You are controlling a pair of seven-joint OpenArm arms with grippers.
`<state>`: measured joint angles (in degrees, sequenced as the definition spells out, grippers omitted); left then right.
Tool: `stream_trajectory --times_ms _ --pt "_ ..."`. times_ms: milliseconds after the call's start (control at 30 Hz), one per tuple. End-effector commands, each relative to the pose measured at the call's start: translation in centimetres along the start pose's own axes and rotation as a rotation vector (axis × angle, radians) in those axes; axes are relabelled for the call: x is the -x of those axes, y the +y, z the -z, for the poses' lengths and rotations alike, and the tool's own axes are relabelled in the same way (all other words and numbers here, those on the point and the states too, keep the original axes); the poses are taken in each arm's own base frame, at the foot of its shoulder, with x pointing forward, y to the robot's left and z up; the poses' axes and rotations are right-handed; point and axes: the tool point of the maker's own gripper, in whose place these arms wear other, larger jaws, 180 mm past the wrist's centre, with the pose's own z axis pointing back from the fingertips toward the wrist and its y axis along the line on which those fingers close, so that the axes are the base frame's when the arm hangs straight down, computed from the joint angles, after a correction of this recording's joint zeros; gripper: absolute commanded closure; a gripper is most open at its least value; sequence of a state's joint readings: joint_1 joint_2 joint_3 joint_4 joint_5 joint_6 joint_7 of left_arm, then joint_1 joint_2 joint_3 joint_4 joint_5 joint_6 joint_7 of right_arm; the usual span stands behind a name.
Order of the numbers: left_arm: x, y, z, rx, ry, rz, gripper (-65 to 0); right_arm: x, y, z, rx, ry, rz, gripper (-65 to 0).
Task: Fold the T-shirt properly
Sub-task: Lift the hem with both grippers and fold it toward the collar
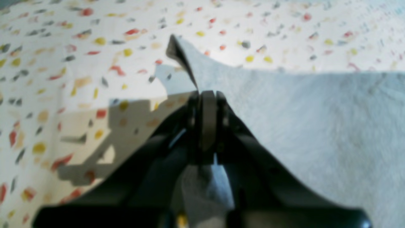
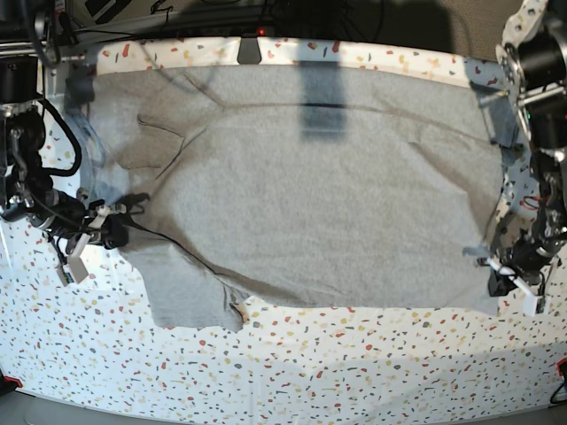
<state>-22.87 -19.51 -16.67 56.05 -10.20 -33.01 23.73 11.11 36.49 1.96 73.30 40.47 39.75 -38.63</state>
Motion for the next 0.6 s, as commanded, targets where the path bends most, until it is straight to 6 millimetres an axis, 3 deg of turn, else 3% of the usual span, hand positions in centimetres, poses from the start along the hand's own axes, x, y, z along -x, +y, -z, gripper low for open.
stream_trajectory --times_ms 0,200,400,567 --pt "-2.7 0.8 -0.7 -0.023 -0.074 0.019 0.0 -1.9 -0.2 -1.0 0.007 -0.054 -0.031 0.0" --pt "-0.5 1.4 -3.5 -0.026 -0.081 -0.004 0.0 -1.1 1.3 -3.6 0.02 -0.089 -0.069 0.0" --pt "-0.5 1.9 -6.8 0.004 -0.127 -0.031 0.0 -0.4 0.3 -7.8 0.092 -0.142 -0.051 0.0" --pt "0.4 2.3 -8.1 -0.002 -0.092 -0.017 0.0 0.9 -0.6 -9.7 0.135 -0.136 -0.026 0.0"
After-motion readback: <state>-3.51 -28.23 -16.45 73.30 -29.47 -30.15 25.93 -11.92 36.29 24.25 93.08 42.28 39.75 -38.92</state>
